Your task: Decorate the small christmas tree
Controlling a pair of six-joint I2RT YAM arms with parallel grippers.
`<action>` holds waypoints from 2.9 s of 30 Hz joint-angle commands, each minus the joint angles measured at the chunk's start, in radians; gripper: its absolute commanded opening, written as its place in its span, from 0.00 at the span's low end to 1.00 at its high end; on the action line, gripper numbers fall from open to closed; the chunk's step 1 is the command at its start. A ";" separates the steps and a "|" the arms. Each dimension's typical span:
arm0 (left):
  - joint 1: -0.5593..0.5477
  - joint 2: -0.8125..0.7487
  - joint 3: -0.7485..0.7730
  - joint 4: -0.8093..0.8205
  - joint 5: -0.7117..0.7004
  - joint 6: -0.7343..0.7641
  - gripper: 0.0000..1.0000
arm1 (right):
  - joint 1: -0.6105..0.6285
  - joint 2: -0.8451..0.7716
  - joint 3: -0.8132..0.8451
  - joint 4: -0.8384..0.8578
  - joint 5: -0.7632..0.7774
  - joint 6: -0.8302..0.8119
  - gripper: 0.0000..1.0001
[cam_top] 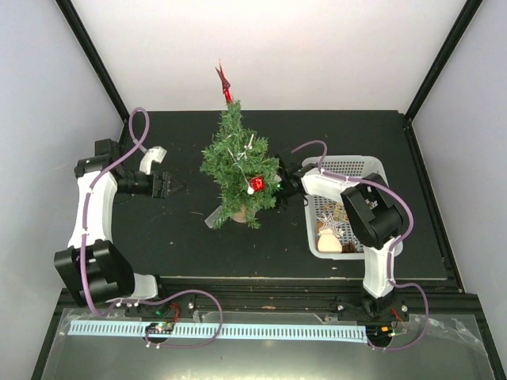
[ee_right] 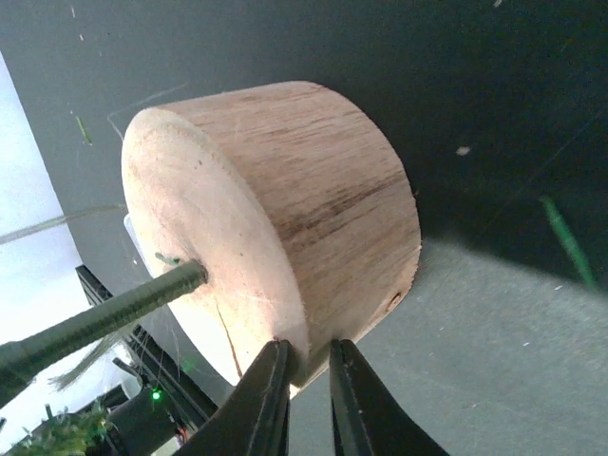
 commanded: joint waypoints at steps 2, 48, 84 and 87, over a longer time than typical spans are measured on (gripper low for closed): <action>0.012 -0.038 0.004 -0.023 0.027 0.032 0.79 | 0.072 -0.016 -0.057 0.033 -0.002 0.047 0.12; 0.153 -0.173 -0.148 0.006 -0.075 0.194 0.70 | 0.110 0.139 0.135 0.227 0.127 0.387 0.03; -0.152 0.253 0.088 0.412 -0.159 -0.148 0.69 | 0.004 -0.275 0.082 -0.046 0.149 0.144 0.55; -0.159 0.298 0.141 0.418 -0.160 -0.150 0.69 | 0.005 -0.329 0.063 -0.081 0.156 0.113 0.55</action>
